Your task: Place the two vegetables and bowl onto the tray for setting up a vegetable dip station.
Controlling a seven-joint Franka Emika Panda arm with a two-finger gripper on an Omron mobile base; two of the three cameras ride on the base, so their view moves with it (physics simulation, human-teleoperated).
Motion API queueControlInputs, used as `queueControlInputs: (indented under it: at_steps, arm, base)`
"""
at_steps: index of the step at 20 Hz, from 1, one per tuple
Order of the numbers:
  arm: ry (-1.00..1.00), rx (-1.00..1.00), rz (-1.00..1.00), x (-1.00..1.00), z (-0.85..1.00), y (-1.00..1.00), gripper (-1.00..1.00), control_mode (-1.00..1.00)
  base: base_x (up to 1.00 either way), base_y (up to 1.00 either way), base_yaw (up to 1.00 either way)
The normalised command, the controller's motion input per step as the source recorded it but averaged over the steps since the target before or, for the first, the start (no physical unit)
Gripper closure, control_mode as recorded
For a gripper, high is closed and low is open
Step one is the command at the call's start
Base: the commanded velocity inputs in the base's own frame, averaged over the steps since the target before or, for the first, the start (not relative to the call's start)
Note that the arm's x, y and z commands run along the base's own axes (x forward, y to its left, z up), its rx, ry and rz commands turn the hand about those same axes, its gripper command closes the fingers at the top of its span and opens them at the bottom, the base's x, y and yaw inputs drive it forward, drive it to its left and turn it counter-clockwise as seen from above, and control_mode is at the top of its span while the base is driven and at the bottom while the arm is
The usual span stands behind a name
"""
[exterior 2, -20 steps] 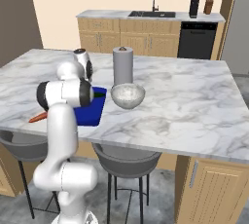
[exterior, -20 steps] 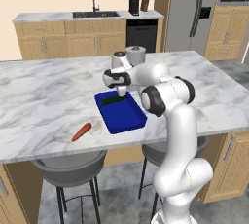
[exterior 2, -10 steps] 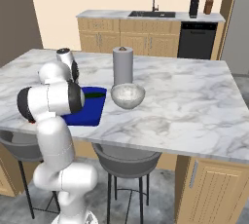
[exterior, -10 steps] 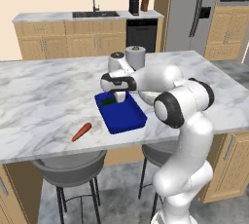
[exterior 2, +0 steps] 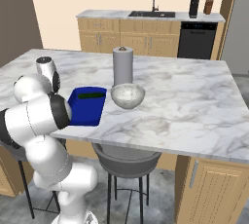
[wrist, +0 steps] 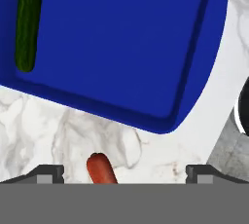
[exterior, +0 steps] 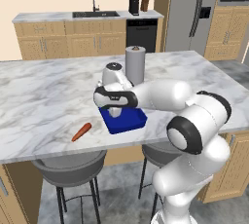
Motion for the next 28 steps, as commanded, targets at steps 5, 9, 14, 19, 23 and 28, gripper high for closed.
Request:
queueControlInputs:
  at_steps: [5,9,14,19,23,28]
  arm:
    - [0.00,0.06,0.22,-0.30,0.00,0.39,-1.00,-1.00]
    - [0.00,0.04,0.22,0.00,0.03,0.23,-1.00,-1.00]
    - [0.00,0.00,0.17,0.00,0.00,0.20,-1.00,-1.00]
    - [0.00,0.00,0.09,0.00,0.00,0.34,-1.00,-1.00]
    - [0.00,0.00,0.05,0.02,0.00,0.29,-1.00,-1.00]
    - [0.00,-0.01,0.00,0.00,-0.07,0.01,-1.00,-1.00]
  base:
    - [0.00,0.00,0.00]
    - [0.00,0.00,0.00]
    - [0.00,0.00,0.00]
    - [0.00,0.00,0.00]
    - [0.00,0.00,0.00]
    - [0.00,0.00,0.00]
